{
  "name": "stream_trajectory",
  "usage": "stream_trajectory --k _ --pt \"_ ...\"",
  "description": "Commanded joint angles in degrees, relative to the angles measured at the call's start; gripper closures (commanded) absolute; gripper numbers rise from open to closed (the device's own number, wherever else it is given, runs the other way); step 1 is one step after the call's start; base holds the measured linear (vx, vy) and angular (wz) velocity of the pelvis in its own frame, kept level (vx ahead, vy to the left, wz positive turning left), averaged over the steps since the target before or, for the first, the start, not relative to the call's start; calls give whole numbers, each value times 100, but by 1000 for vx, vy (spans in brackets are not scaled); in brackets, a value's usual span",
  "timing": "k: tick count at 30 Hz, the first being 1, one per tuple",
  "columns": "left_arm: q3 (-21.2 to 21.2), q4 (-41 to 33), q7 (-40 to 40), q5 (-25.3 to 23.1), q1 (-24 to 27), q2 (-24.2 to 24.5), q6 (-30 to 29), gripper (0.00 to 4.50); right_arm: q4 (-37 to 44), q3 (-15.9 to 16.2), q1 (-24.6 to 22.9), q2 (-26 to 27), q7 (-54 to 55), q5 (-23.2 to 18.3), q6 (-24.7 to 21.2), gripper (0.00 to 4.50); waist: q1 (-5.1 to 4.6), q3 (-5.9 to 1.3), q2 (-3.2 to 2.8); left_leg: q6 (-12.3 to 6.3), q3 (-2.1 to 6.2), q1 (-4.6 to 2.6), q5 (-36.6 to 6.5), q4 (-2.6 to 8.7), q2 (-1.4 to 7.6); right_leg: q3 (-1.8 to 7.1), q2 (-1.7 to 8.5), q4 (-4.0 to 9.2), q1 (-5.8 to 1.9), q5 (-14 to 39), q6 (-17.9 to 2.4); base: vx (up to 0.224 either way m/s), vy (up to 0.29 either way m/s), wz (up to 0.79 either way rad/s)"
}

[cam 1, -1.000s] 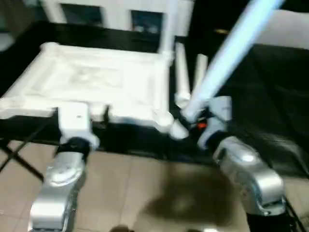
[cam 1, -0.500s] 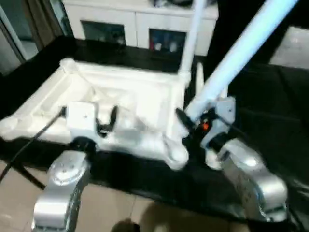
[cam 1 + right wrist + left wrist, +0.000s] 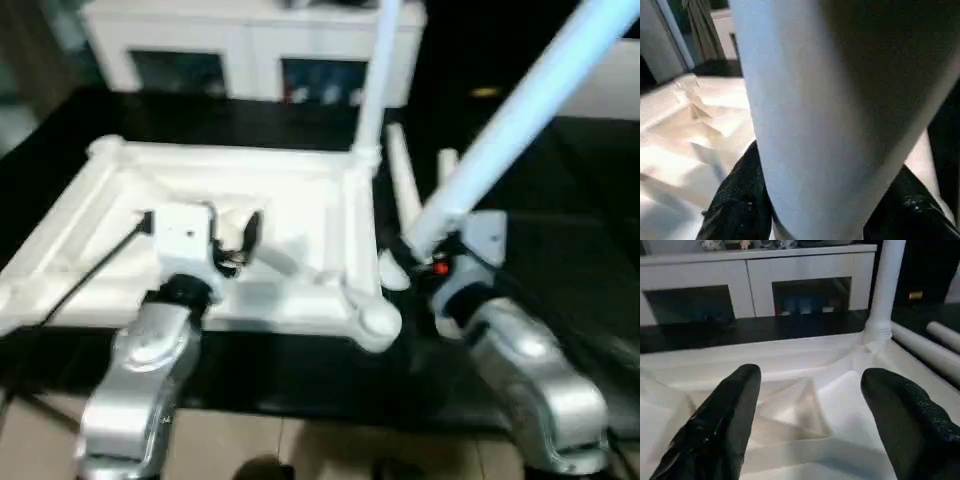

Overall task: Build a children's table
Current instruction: Move to table

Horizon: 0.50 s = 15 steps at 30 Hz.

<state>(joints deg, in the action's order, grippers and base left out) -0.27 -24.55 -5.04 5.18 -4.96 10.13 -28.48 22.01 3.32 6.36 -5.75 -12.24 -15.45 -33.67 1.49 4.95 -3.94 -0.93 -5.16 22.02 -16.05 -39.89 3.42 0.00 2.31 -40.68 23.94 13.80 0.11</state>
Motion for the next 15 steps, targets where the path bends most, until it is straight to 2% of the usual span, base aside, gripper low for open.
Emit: stream_trajectory --k 1,2,3,4,5,6,7,8,9,10,11,12,13,14,15 --pt "-184 -3 -47 -96 2 -25 -31 91 92 -124 127 -57 54 -35 59 260 -78 -272 -239 2174 809 -189 -3428 1419 968 -312 65 116 -173 -257 -128 -120 175 12" --pt "-181 -1 -25 -64 19 -89 -13 91 75 -146 140 -62 52 -43 51 260 -149 -364 -161 2064 1017 -416 -3365 1404 1207 -302 142 126 -152 64 -48 -120 175 12" --pt "-166 -1 -15 -35 33 -131 1 91 66 -153 143 -64 54 -49 48 260 -188 -421 -142 1756 1087 -506 -3039 1339 1231 -263 195 179 -162 149 13 -93 89 1" --pt "-158 -5 -11 -17 39 -150 -8 91 55 -155 148 -67 52 -48 49 260 -163 -390 -180 1532 1067 -463 -2674 1326 1194 -228 239 209 -184 206 4 -95 54 -2" --pt "-196 -45 -46 6 53 -145 -69 91 12 -166 172 -87 53 -36 43 260 -170 -494 -91 1050 919 -385 -975 1136 940 -145 414 487 -342 -232 -150 -95 54 -2" --pt "-221 -60 -66 0 55 -130 -90 91 7 -174 179 -92 56 -33 35 260 -136 -487 -61 1106 763 -228 -764 1095 795 -89 519 643 -460 -475 -206 -128 51 -7" --pt "-233 -63 -75 -1 52 -122 -102 91 5 -180 187 -93 57 -33 29 260 -84 -467 1 1273 542 -69 -882 1002 679 64 799 776 -556 -1015 -352 -131 -2 -3" --pt "-254 -70 -99 13 51 -111 -124 91 6 -199 206 -94 63 -34 16 260 0 -376 167 634 376 72 -730 730 639 286 1299 1039 -660 -657 -410 -131 -2 -3" --pt "-261 -73 -108 22 52 -108 -131 91 7 -208 213 -94 65 -34 11 260 50 -340 180 373 366 26 -514 547 670 353 1472 1151 -625 -191 -479 -120 -45 4" --pt "-301 -72 -174 12 74 -42 -114 91 5 -242 230 -118 66 -21 12 260 63 -313 195 225 390 29 -250 442 695 352 1517 1203 -633 323 -556 -118 -20 -1" --pt "-318 -68 -267 71 95 2 -144 91 0 -285 238 -138 46 -32 28 260 45 -218 94 266 533 -51 -636 564 861 177 1201 1237 -564 2116 -797 -118 -20 -1" --pt "-318 -68 -267 71 95 2 -144 91 0 -285 238 -138 46 -32 28 260 -13 -193 18 436 626 -95 -1500 722 964 98 1017 1170 -512 2496 -820 -136 27 -12" --pt "-315 -59 -357 153 108 18 -196 91 -17 -322 242 -163 21 -43 39 260 -195 -181 -118 1080 758 12 -3553 1257 970 -156 511 753 -571 2245 -507 -110 54 -21" --pt "-306 -43 -455 230 97 47 -260 91 -56 -366 249 -203 -20 -56 60 260 -162 -236 -179 1378 755 -2 -4261 1395 918 -213 401 536 -593 1746 -403 -110 54 -21" --pt "-299 -27 -518 275 72 58 -286 91 -81 -402 257 -213 -43 -87 64 260 -100 -266 -184 1711 610 19 -4788 1612 801 -313 343 327 -600 894 -482 -79 37 -7"
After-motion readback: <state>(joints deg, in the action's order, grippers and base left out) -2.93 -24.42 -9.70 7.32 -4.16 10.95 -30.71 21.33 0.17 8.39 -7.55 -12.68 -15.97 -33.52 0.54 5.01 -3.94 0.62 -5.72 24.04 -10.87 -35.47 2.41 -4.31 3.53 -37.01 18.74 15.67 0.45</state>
